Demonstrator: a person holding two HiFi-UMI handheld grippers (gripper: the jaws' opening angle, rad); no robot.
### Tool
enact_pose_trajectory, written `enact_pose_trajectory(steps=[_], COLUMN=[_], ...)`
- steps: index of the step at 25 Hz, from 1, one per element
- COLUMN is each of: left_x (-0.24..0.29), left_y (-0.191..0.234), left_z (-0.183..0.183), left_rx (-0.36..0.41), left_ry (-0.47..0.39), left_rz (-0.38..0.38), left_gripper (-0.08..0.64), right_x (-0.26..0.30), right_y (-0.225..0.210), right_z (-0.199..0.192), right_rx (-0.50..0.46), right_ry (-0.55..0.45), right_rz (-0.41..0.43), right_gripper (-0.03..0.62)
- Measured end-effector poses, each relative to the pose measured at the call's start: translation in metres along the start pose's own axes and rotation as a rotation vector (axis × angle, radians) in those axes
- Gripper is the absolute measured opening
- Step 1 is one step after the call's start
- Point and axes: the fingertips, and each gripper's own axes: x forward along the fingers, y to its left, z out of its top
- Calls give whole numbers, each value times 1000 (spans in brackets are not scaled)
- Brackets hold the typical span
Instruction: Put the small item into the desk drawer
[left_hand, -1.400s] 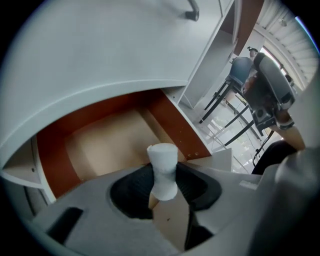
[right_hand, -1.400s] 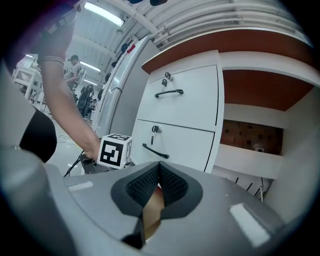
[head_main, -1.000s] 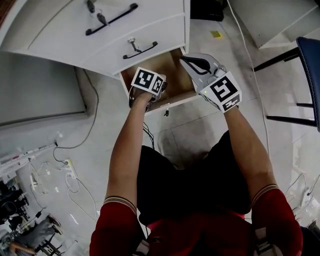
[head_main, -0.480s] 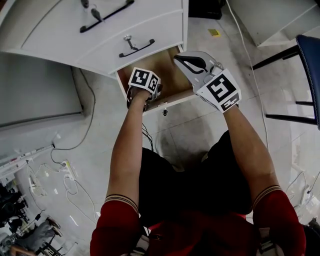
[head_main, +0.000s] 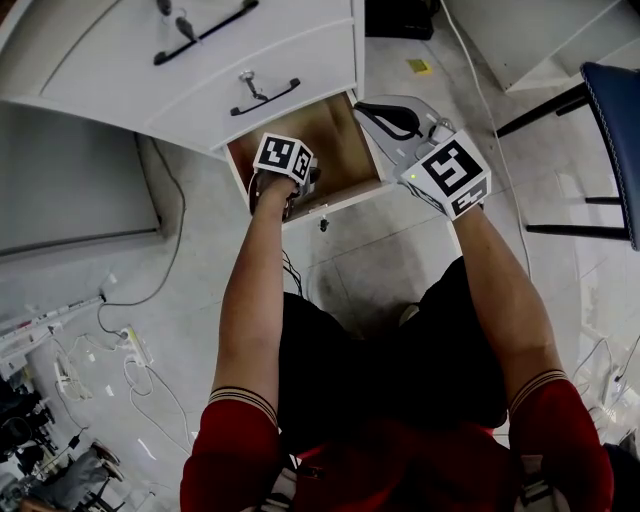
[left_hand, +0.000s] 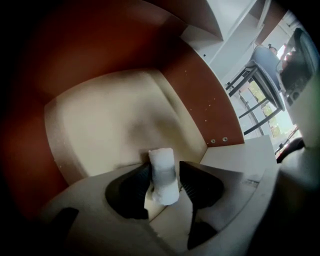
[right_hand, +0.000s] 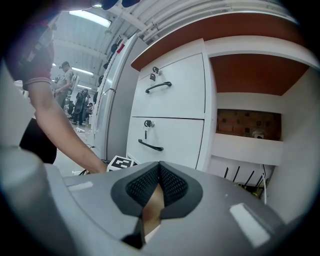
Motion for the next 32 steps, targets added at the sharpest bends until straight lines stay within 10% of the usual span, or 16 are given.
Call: enact_pose_trajectory(steps=[16,32], left_x=[-96,-267], left_y=[-32,-104], left_z=[38,81], left_rx=[152,339], left_ry=[-291,-954], left_rz=[39,-54], left_gripper=[158,5], right_x=[12,24], right_y=[-1,26], right_z=[20,62], right_rx=[110,159], right_ry=[-67,-164], right_rz=[38,135], right_gripper=[12,12])
